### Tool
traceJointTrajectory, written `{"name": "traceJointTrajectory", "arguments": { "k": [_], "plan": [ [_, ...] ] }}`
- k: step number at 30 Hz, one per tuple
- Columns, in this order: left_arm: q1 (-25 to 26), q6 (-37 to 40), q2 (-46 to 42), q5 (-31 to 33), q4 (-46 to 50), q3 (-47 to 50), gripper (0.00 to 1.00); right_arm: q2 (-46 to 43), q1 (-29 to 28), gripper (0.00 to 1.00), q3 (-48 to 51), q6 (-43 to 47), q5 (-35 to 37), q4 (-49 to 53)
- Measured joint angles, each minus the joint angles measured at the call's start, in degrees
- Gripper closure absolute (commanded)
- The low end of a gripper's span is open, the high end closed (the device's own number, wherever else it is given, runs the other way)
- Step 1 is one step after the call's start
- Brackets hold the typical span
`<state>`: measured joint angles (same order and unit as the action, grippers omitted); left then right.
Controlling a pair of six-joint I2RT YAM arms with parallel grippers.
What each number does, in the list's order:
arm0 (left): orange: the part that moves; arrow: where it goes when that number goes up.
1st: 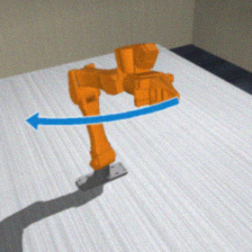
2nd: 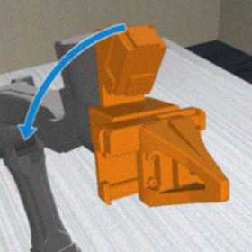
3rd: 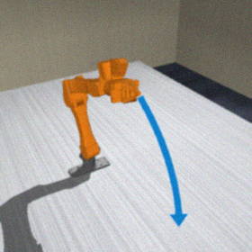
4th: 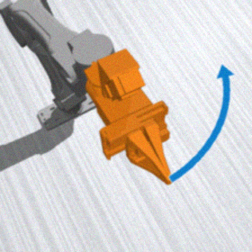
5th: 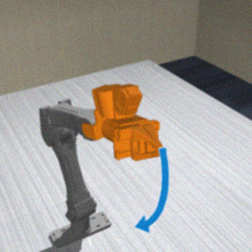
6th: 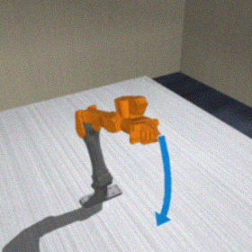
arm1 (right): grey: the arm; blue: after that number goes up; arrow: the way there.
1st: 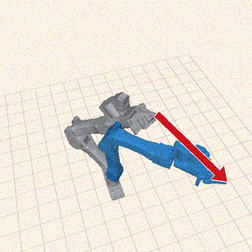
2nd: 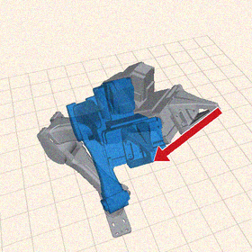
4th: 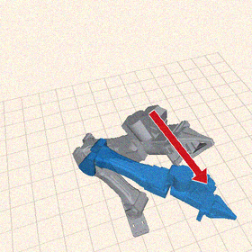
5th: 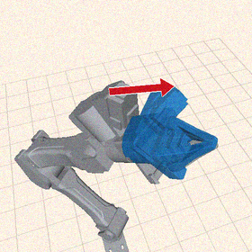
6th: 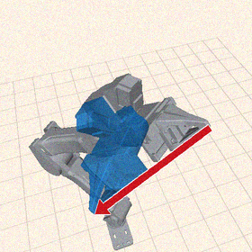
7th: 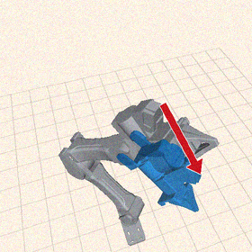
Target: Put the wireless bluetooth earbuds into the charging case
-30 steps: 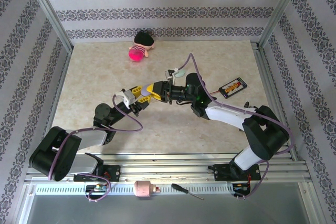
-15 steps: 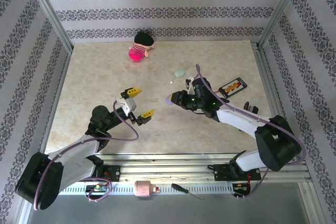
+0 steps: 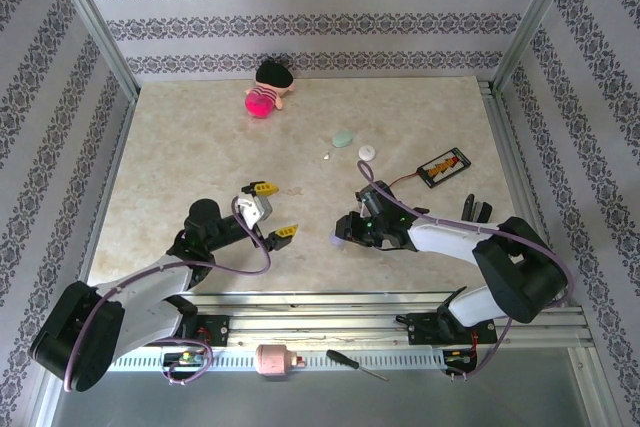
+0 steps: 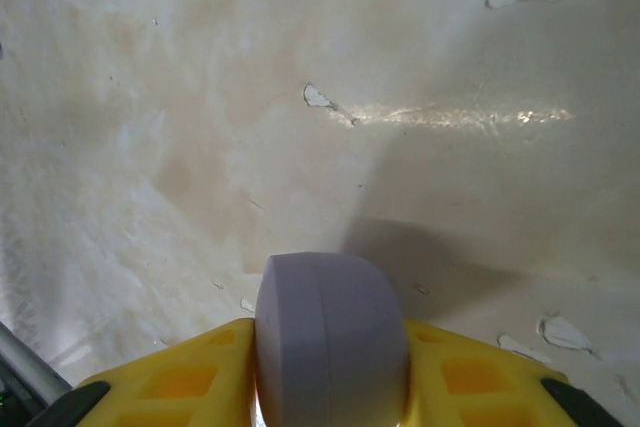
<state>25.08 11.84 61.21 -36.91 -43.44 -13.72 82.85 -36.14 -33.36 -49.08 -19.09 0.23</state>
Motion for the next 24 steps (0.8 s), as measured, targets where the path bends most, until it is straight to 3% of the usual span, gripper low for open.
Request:
{"name": "traceJointTrajectory", "arguments": {
  "k": [4, 9, 14, 24],
  "plan": [
    [0.0, -0.07, 2.08, -0.46, -0.07, 0.0, 0.0, -0.61, -0.02, 0.4, 0.02, 0.59, 2.08, 1.53],
    [0.04, -0.26, 2.89, -0.61, -0.98, -0.02, 0.0, -5.18, 1.22, 0.29, -0.66, 4.76, 5.7, 7.26],
    [0.07, -0.61, 4.85, -1.05, -2.91, -0.02, 0.0, -5.57, 4.74, 0.16, -8.66, 15.96, 7.39, 13.49],
    [0.48, -1.99, 6.49, -2.05, -5.6, -0.02, 0.0, 13.75, 13.07, 0.14, -37.99, 42.16, 9.7, 26.38]
  ]
}}
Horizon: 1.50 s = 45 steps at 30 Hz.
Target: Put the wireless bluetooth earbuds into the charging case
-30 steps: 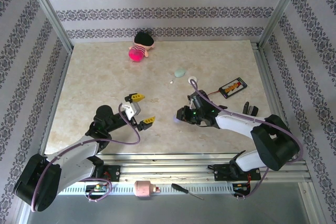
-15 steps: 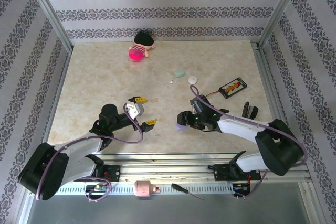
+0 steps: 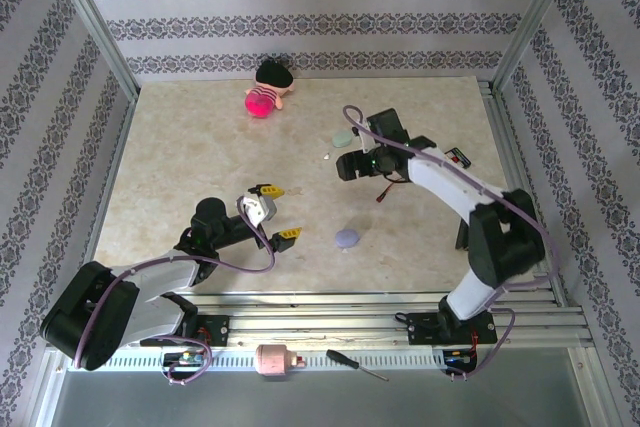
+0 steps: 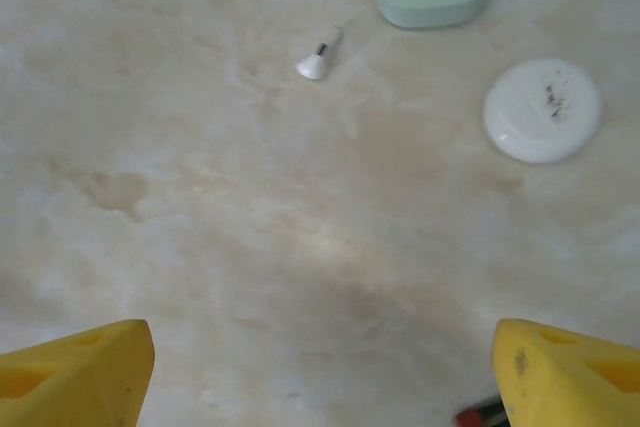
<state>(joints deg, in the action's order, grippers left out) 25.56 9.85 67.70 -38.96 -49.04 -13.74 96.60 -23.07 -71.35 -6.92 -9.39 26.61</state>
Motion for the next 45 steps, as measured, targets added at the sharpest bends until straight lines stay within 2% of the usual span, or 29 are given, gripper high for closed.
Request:
{"name": "traceJointTrajectory", "arguments": {
  "k": [4, 8, 12, 22, 26, 31, 35, 41, 45],
  "plan": [
    [0.17, -0.28, 1.29, 0.0, -1.16, -0.02, 0.0, 10.64, 2.54, 0.14, -11.52, 6.54, 1.27, 7.21],
    [0.48, -0.87, 3.89, -0.04, -2.64, -0.13, 0.0, 17.55, 4.02, 0.13, -18.56, 11.82, 3.87, 10.86],
    [0.63, -1.33, 5.05, -0.26, -3.52, -0.44, 0.0, 23.06, 5.22, 0.13, -25.2, 16.37, 5.14, 13.55],
    [0.66, -1.73, 6.25, -0.31, -4.59, -0.66, 0.0, 34.18, 6.6, 0.22, -38.97, 23.43, 5.31, 20.28],
    [0.66, -1.73, 6.36, -0.31, -4.57, -1.07, 0.0, 37.0, 6.6, 0.27, -40.72, 24.44, 5.35, 21.9],
    [0.66, -1.75, 6.84, -0.35, -4.59, -1.84, 0.0, 38.18, 6.6, 0.42, -41.11, 25.42, 5.53, 23.37],
    [0.7, -1.75, 7.63, -0.52, -4.57, -2.32, 0.0, 38.18, 6.58, 0.49, -41.2, 24.87, 5.7, 23.56],
    [0.7, -2.01, 7.91, -0.72, -4.68, -3.19, 0.0, 37.57, 6.21, 0.51, -40.22, 21.86, 7.23, 22.64],
    [0.7, -2.16, 7.91, -0.39, -4.79, -3.23, 0.01, 32.57, 4.87, 0.52, -32.11, 17.99, 8.81, 20.28]
  ]
}}
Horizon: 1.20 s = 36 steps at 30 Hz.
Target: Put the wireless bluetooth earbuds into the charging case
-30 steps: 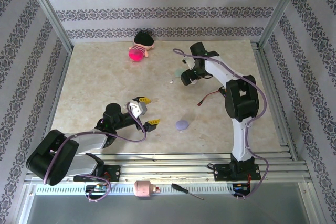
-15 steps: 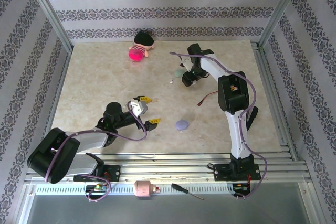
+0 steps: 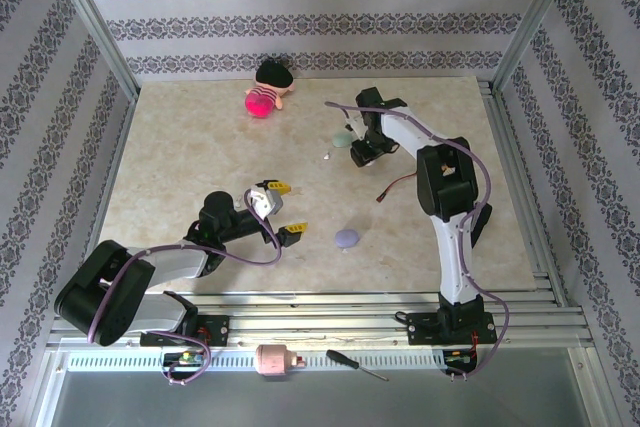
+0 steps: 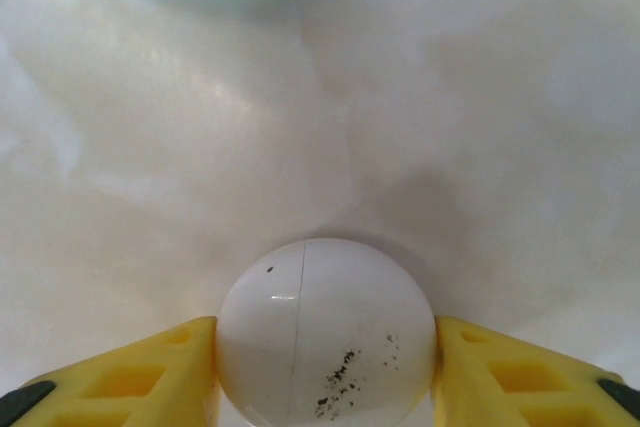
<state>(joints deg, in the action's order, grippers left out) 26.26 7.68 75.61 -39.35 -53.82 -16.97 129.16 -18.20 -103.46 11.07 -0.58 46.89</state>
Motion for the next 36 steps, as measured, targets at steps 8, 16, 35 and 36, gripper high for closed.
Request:
{"name": "traceJointTrajectory", "arguments": {
  "k": [8, 16, 35, 36],
  "plan": [
    [0.0, 0.0, -0.33, 2.14, -0.85, 0.24, 0.01, -16.57, -7.69, 0.56, 22.73, -16.13, 4.39, -5.95],
    [0.0, -0.24, 1.27, 2.51, -2.56, 0.22, 0.01, -24.44, -13.9, 0.53, 38.23, -33.7, 8.57, -13.68],
    [0.0, -1.97, 3.78, 2.51, -5.25, -0.15, 0.0, -31.52, -18.86, 0.29, 42.36, -42.75, 0.74, -20.11],
    [0.0, -1.97, 3.78, 2.51, -5.27, -0.15, 0.0, -32.15, -18.51, 0.28, 42.36, -42.73, 0.87, -20.13]
  ]
}}
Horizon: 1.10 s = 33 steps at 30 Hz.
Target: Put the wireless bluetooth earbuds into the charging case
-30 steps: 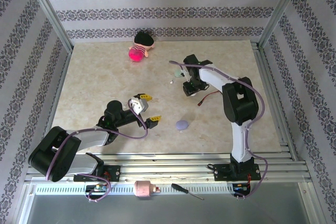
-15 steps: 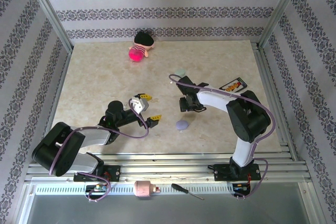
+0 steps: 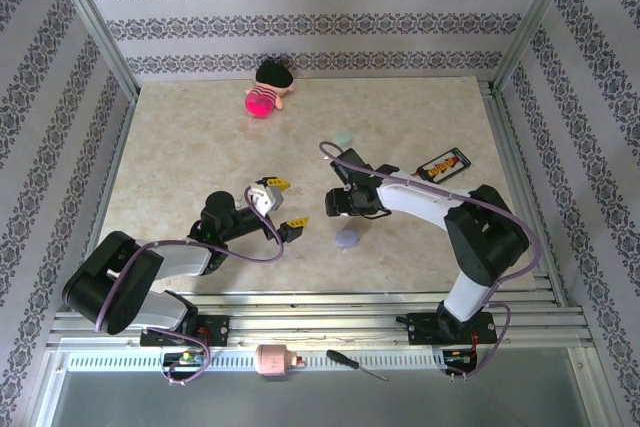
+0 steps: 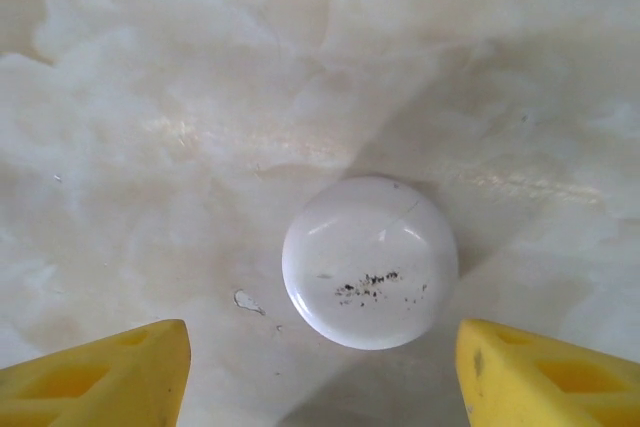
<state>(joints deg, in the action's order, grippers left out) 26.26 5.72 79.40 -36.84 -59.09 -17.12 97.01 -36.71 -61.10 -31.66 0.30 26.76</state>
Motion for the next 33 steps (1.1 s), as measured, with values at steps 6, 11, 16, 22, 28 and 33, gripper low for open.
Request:
{"name": "traceJointTrajectory", "arguments": {
  "k": [6, 11, 16, 22, 28, 33],
  "plan": [
    [0.0, 0.0, -0.07, 0.04, -0.13, 0.0, 0.0, -0.48, 2.05, 0.22, -0.02, 1.97, 0.46, 0.61],
    [0.0, 0.02, -1.14, 0.44, -0.13, 0.28, 0.01, 3.04, 1.84, 0.23, -3.06, 6.62, 0.92, 2.97],
    [0.0, 0.02, -1.95, 0.92, -0.11, 0.55, 0.0, 7.69, 0.48, 0.26, -6.08, 11.26, 1.2, 4.74],
    [0.0, 0.02, -1.99, 1.09, -0.11, 0.92, 0.01, 12.57, 0.17, 0.29, -10.4, 15.26, 2.05, 7.41],
    [0.0, 0.04, -1.99, 1.09, -0.09, 0.94, 0.0, 14.78, 0.17, 0.48, -13.2, 17.25, 3.34, 9.35],
    [0.0, 0.04, -1.99, 1.27, -0.09, 0.94, 0.0, 14.91, 0.17, 0.58, -13.79, 16.81, 3.5, 10.03]
  ]
}}
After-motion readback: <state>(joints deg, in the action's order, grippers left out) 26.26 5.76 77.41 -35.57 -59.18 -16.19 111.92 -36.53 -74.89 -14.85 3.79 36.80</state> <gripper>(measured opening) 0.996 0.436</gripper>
